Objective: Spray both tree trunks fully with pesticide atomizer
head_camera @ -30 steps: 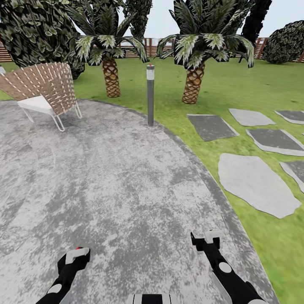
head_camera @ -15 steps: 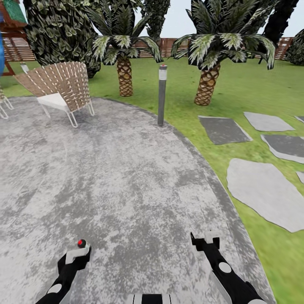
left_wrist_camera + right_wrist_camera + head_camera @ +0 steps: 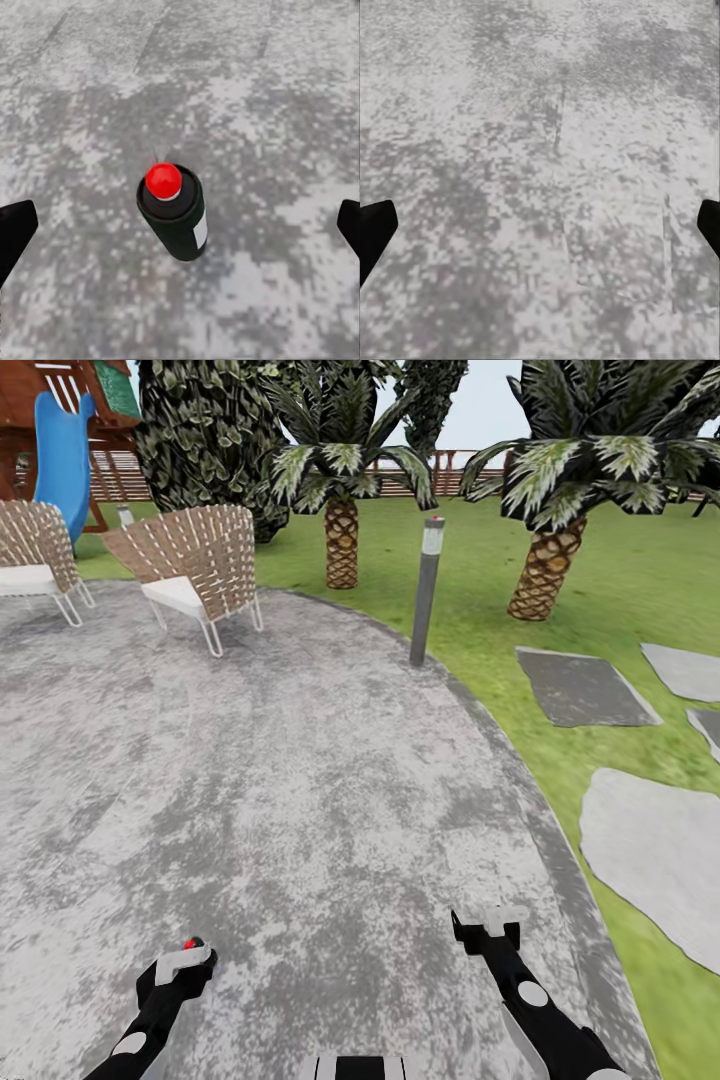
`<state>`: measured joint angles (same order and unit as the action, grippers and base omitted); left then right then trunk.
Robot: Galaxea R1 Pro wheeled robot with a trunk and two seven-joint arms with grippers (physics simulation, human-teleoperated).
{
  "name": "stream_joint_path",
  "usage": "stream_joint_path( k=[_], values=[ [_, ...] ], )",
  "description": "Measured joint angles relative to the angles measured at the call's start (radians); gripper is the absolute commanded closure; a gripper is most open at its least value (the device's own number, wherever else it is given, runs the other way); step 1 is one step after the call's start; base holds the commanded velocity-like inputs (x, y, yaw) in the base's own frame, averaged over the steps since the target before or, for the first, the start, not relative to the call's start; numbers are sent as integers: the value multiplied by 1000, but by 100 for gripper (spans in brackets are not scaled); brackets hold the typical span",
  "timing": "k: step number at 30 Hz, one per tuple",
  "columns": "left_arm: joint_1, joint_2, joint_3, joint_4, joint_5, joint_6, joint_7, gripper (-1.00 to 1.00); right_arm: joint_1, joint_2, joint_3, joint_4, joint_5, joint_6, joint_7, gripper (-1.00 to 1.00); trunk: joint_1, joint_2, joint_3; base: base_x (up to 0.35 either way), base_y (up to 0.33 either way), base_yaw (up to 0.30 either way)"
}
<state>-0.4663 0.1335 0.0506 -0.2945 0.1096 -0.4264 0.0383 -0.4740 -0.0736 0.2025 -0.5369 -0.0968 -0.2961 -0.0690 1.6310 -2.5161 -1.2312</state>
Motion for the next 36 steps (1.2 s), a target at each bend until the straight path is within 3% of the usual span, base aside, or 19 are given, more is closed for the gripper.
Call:
stream_joint_path(
  k=[6, 22, 36],
  values=[
    [0, 0, 0, 0, 1, -1, 0, -100, 0, 0, 0, 0, 0, 0, 0, -100, 0, 0, 0, 59, -25, 262],
    [1, 0, 0, 0, -1, -1, 0, -100, 0, 0, 0, 0, 0, 0, 0, -100, 0, 0, 0, 122, -151, 30],
    [1, 0, 0, 0, 1, -2, 0, -100, 0, 0, 0, 2, 0, 0, 0, -100, 0, 0, 0, 117, -120, 226]
  ],
)
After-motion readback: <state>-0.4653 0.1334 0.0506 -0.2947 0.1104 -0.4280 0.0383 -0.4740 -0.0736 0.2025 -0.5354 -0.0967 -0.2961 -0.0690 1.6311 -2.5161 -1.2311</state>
